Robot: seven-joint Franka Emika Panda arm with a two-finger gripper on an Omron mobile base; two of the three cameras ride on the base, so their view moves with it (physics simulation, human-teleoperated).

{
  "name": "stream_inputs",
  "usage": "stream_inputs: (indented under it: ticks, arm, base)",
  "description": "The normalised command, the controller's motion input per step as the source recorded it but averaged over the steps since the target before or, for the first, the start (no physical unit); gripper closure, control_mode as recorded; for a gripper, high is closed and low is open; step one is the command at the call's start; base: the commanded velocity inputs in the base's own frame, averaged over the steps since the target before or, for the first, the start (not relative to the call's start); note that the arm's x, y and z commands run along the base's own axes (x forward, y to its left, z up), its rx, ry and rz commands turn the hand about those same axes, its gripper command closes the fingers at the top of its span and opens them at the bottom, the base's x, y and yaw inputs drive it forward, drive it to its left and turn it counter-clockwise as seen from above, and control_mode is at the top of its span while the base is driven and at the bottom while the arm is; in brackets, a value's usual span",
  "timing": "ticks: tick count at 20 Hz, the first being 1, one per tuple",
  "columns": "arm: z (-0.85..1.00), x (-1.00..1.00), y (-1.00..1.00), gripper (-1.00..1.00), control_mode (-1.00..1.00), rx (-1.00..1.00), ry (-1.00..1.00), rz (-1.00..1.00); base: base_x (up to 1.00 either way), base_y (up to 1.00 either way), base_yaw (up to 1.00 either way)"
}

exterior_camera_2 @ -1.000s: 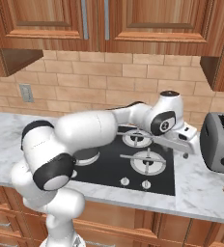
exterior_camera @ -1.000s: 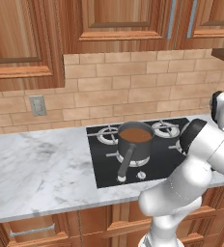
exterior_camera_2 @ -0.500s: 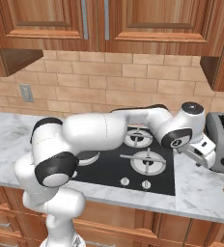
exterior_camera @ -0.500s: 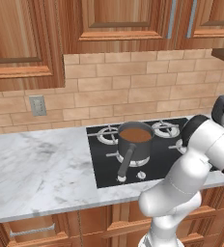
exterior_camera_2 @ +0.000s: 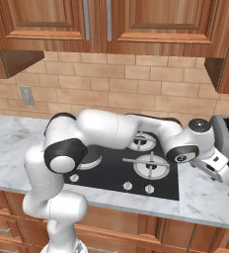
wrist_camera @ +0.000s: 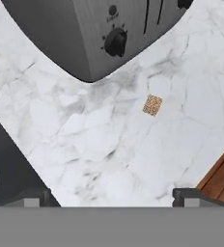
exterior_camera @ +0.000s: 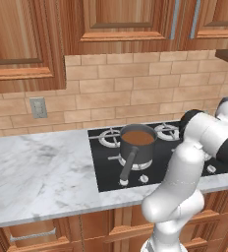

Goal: Pick up the sugar cube(s) and place them in the saucepan with hot chocolate.

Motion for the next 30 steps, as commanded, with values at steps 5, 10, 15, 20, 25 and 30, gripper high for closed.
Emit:
stream_inputs:
  ticks: [5,10,15,20,25,30]
  arm:
    - [0.00,0.00,-0.47,-1.00,-1.00,0.00,0.01,0.00]
    - [-0.01,0.00,-0.56,-1.00,-1.00,0.07,0.02,0.01]
    - [0.00,0.00,-0.45,-1.00,-1.00,0.13,0.04,0.05]
    - [0.00,0.02,-0.09,-1.00,-1.00,0.02,0.02,0.02]
    - [-0.12,0.11,0.00,-1.00,-1.00,0.00,0.05,0.00]
    - [-0.27,0.20,-0.05,-1.00,-1.00,0.00,0.06,0.00]
  base:
    - [0.00,0.00,0.00]
    - [0.00,0.00,0.00]
    - [0.00,0.00,0.00]
    - [0.00,0.00,0.00]
    - [0.00,0.00,0.00]
    - [0.00,0.00,0.00]
